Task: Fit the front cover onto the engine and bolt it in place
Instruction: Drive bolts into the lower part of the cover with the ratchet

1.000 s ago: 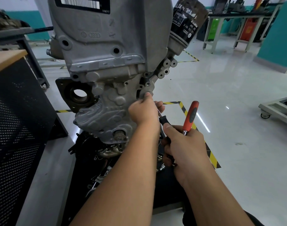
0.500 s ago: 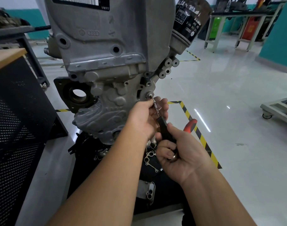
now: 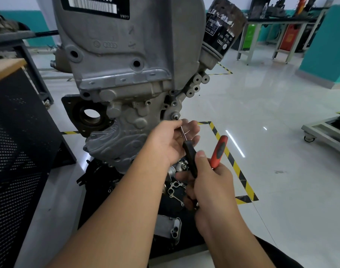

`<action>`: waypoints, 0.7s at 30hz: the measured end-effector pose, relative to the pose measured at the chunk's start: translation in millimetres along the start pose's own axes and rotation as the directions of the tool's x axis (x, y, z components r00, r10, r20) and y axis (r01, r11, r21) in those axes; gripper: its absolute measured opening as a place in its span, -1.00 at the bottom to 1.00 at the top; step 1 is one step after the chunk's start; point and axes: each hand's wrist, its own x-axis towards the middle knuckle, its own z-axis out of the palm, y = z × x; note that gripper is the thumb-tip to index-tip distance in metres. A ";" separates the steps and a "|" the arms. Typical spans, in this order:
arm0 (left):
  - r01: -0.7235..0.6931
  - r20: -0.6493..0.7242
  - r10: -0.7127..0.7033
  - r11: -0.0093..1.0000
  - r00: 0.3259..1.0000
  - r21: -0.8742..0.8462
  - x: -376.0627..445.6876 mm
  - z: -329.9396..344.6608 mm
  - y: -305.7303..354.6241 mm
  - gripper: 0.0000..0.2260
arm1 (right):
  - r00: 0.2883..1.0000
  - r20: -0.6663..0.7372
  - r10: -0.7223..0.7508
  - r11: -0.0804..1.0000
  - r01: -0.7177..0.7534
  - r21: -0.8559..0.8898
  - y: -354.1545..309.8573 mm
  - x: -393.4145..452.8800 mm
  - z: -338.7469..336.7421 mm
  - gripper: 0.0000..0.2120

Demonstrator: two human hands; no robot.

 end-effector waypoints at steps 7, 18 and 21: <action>-0.098 -0.067 0.101 0.994 0.993 0.048 -0.9 5.0 0.5 -0.90 | 0.986 -0.137 -0.093 0.996 0.092 -0.014 15.5 -2.5 3.2 -0.81; 0.033 0.020 -0.036 0.991 0.999 0.127 -13.9 7.0 -7.5 -0.82 | 0.998 -0.058 0.040 0.999 -0.038 0.026 20.1 -12.5 5.5 -0.67; 0.028 -0.011 -0.027 0.994 1.000 0.101 -13.5 7.9 -5.7 -0.78 | 0.998 0.004 0.066 0.996 -0.067 0.055 19.6 -16.8 7.2 -0.64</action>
